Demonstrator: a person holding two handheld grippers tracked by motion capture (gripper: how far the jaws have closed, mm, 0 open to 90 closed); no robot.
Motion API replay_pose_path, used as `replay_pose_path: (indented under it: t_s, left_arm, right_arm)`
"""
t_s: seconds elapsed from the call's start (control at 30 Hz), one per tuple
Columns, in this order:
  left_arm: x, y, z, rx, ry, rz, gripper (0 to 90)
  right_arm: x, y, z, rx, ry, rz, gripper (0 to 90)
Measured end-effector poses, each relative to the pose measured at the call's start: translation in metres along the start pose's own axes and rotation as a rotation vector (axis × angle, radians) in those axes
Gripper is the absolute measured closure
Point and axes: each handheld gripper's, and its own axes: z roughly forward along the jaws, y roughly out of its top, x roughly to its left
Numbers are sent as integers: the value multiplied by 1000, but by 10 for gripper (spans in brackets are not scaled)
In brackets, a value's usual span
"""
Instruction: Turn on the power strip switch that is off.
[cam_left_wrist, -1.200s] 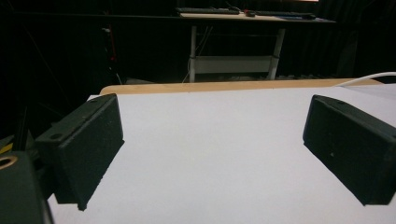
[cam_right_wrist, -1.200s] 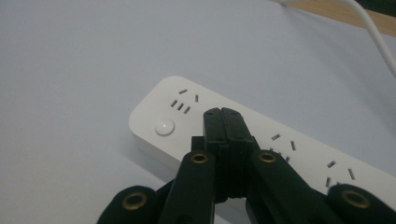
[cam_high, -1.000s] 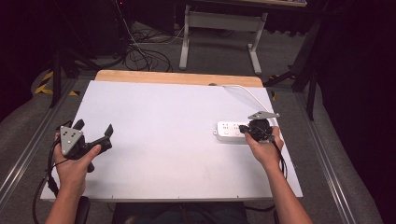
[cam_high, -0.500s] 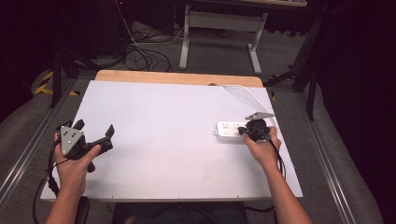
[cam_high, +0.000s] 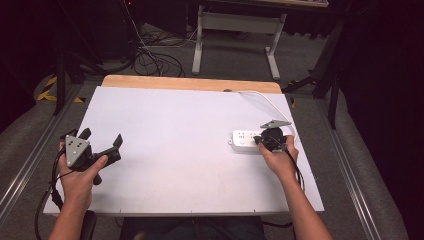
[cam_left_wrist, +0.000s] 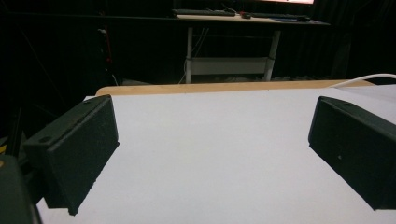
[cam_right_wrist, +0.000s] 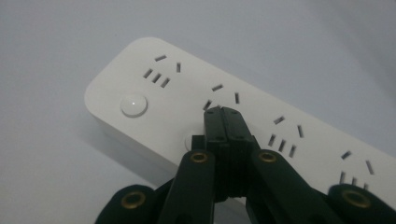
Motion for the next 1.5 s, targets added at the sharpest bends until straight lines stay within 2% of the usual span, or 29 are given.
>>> replay_pose_path:
  t_s: [0.23, 0.4, 0.53, 0.6, 0.63, 0.73, 0.83, 0.97, 1.23, 1.5]
  left_arm:
    - [1, 0, 0, 1, 0, -8, 23]
    - [2, 0, 0, 2, -1, -12, 25]
    - [2, 0, -1, 1, -1, -11, 27]
    - [2, 0, -1, 2, -2, -10, 27]
    - [2, 0, -1, -1, -1, -13, 27]
    - [2, 0, -1, 0, 0, -15, 28]
    - [3, 0, -1, 0, -2, -17, 29]
    - [3, 0, -1, -3, -1, -20, 30]
    - [4, 0, -2, -5, 1, -24, 31]
    - [5, 0, -2, -3, 1, -29, 33]
  right_arm:
    - [-5, -2, 0, -21, 23, 9, 900]
    - [-2, 0, -3, -44, 35, 1, 900]
    - [1, 0, -1, -27, 41, -8, 900]
    - [-1, 0, 0, -21, 55, 9, 900]
    - [-3, -1, 0, -14, 74, 35, 900]
    - [-3, -2, 0, -14, 69, 45, 900]
    - [1, -3, 1, -19, 51, 29, 900]
    - [-1, -4, 1, -26, 63, 48, 900]
    - [3, -2, 4, -24, 36, 35, 900]
    - [2, -2, 4, -23, 39, 36, 900]
